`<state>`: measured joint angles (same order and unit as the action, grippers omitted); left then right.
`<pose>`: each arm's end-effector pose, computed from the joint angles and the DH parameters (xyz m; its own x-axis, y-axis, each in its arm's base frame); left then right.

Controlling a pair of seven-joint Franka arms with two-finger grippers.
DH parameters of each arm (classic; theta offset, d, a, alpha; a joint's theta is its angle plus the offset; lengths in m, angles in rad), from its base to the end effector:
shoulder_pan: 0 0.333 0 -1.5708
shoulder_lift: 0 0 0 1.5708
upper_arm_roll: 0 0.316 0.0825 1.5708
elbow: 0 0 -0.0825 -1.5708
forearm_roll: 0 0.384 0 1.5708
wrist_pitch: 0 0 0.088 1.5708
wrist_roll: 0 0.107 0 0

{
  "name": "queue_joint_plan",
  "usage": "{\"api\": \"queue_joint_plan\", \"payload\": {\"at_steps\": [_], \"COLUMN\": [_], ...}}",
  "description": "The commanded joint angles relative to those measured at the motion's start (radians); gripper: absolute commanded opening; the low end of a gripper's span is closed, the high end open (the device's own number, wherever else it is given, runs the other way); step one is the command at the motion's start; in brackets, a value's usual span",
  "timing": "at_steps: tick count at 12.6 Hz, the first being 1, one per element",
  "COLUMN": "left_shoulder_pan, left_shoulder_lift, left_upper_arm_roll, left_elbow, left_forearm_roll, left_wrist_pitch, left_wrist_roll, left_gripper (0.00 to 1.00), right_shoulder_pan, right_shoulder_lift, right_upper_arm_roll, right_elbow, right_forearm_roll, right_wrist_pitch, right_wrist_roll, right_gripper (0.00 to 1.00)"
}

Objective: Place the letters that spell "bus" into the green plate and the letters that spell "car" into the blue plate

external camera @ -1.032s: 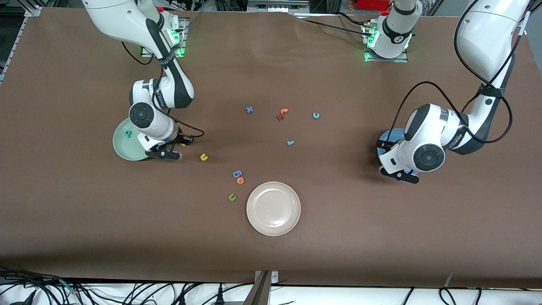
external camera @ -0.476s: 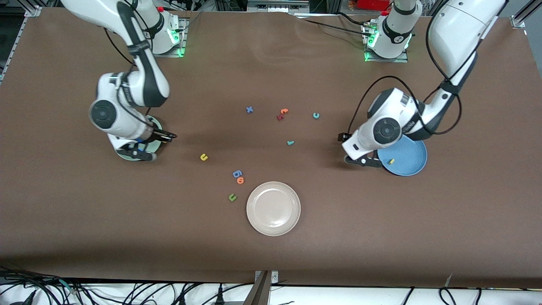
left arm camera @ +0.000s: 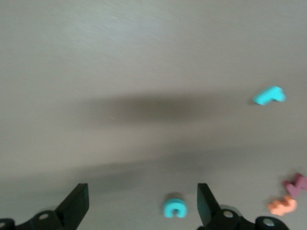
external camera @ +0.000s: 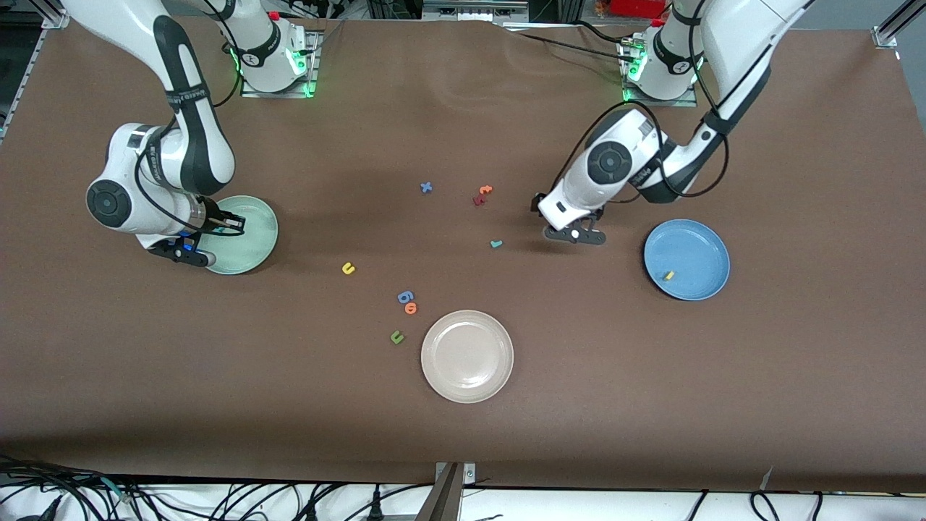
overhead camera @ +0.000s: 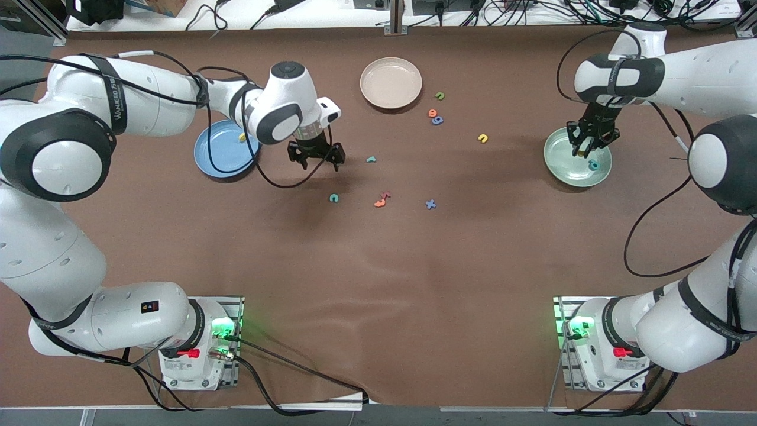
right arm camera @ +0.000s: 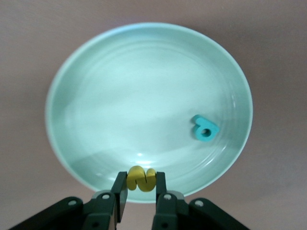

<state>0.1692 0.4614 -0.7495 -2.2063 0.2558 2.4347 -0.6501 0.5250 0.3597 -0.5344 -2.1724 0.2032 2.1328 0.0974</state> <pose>0.4500 -0.3031 0.2163 0.9831 -0.1015 -0.1521 -0.0893 -0.9923 0.0854 0.5219 -0.0009 0.2243 0.9147 -0.2465 -0.3202 -0.2311 -0.9691 0.0860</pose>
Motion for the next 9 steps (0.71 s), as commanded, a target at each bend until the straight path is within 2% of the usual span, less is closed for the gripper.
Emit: {"api": "queue_joint_plan", "payload": {"at_steps": [1,3,4,5,6,9], "left_shoulder_pan": [-0.017,-0.045,-0.048,-0.054,-0.056,-0.059], "left_shoulder_lift": [-0.087,-0.092,-0.090,-0.090,-0.087,-0.064], "left_upper_arm_roll": [-0.005,-0.007,-0.007,-0.007,-0.007,-0.007], "left_elbow": [-0.087,-0.108,-0.122,-0.141,-0.153,-0.178], "left_forearm_roll": [-0.001,0.043,0.078,0.117,0.147,0.271], "left_wrist_pitch": [0.064,0.092,0.121,0.142,0.156,0.204], "left_wrist_roll": [-0.026,-0.080,-0.117,-0.153,-0.186,-0.302], "left_gripper": [0.99,0.99,0.99,0.99,0.99,0.99], "right_shoulder_pan": [-0.017,-0.017,-0.016,-0.016,-0.016,0.027], "right_shoulder_lift": [0.028,0.042,0.044,0.042,0.041,0.006], "right_upper_arm_roll": [-0.002,-0.001,-0.001,0.001,0.001,0.028], "right_elbow": [-0.032,-0.038,-0.038,-0.037,-0.032,0.011], "right_forearm_roll": [0.021,0.021,0.021,0.021,0.021,0.021], "right_wrist_pitch": [0.068,0.085,0.085,0.085,0.081,0.030], "right_wrist_roll": [-0.057,-0.057,-0.057,-0.057,-0.056,0.045], "right_gripper": [0.05,0.12,0.42,0.89,0.99,0.99]}}
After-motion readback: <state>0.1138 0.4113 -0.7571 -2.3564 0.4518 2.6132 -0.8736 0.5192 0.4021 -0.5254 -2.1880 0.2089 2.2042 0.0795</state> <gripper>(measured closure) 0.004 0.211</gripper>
